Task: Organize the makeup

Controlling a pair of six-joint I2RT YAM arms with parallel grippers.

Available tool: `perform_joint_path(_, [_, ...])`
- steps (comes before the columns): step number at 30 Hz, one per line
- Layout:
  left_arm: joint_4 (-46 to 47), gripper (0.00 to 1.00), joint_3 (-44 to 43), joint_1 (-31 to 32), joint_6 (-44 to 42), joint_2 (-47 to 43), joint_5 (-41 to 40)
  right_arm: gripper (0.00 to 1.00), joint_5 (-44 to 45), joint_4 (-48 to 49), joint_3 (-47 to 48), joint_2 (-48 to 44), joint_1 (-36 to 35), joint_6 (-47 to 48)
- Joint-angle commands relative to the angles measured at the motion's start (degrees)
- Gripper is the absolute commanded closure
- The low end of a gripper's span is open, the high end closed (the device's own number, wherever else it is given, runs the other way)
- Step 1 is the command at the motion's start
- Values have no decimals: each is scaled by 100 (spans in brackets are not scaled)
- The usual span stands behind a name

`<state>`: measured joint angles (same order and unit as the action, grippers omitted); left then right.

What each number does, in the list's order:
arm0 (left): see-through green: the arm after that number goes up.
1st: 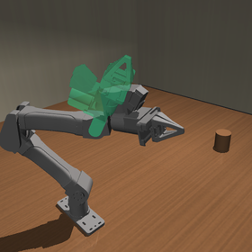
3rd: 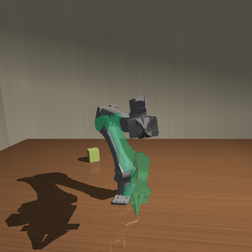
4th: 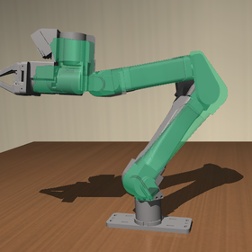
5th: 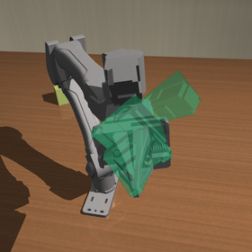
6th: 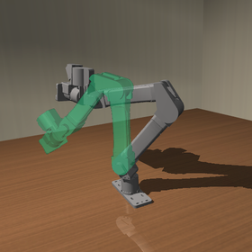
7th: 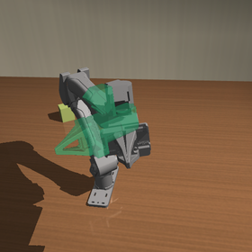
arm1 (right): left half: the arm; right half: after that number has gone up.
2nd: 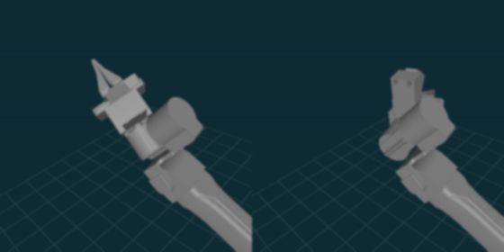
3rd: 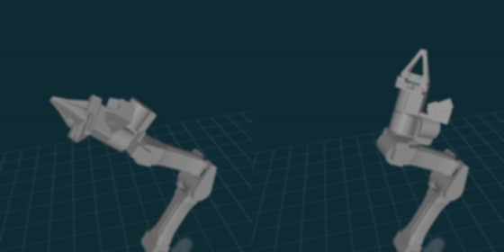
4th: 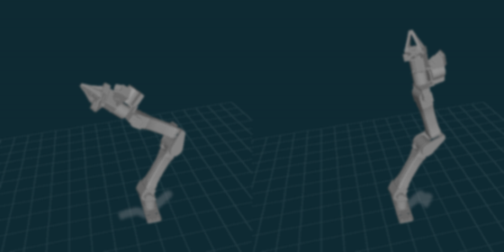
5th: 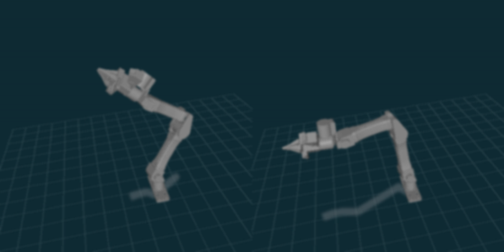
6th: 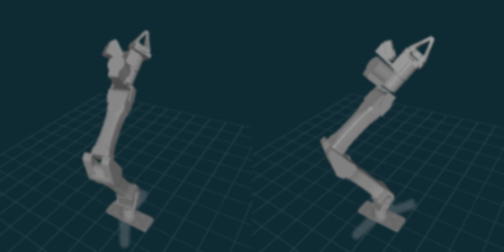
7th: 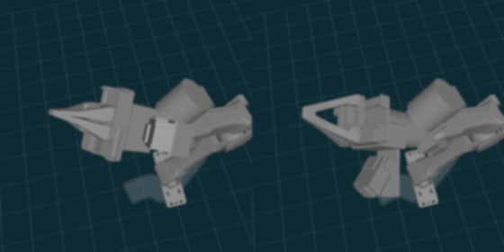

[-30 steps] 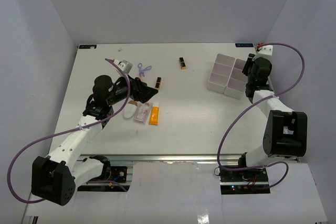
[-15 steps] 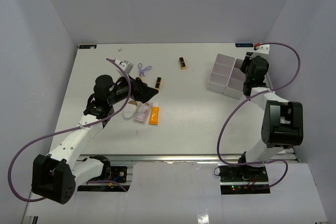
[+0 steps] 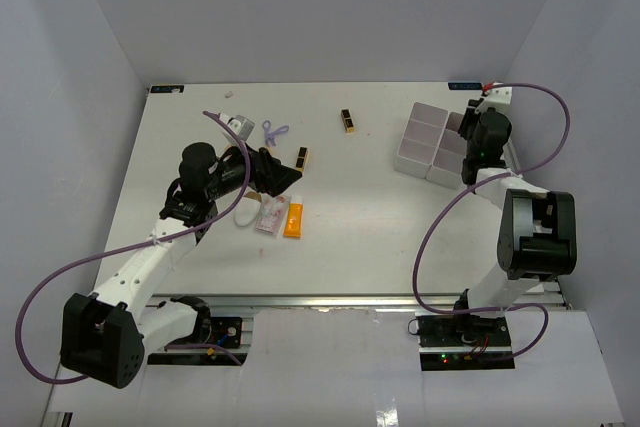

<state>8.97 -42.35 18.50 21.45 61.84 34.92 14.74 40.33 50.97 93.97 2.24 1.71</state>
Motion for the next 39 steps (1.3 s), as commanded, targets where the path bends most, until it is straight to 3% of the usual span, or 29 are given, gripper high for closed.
perform_joint_path(1, [-18, 2, -37, 22, -54, -6, -11, 79, 90, 713, -140, -195, 31, 171])
perform_joint_path(8, [-38, 2, -37, 22, -87, -22, -55, 77, 92, 753, -172, -167, 31, 127])
perform_joint_path(22, [-45, 2, -37, 19, -89, 15, -46, 56, -50, 682, -469, -260, 40, 7])
perform_joint_path(39, [-53, 2, -37, 13, -106, -23, -55, 34, -643, -205, -659, -1340, 179, -136])
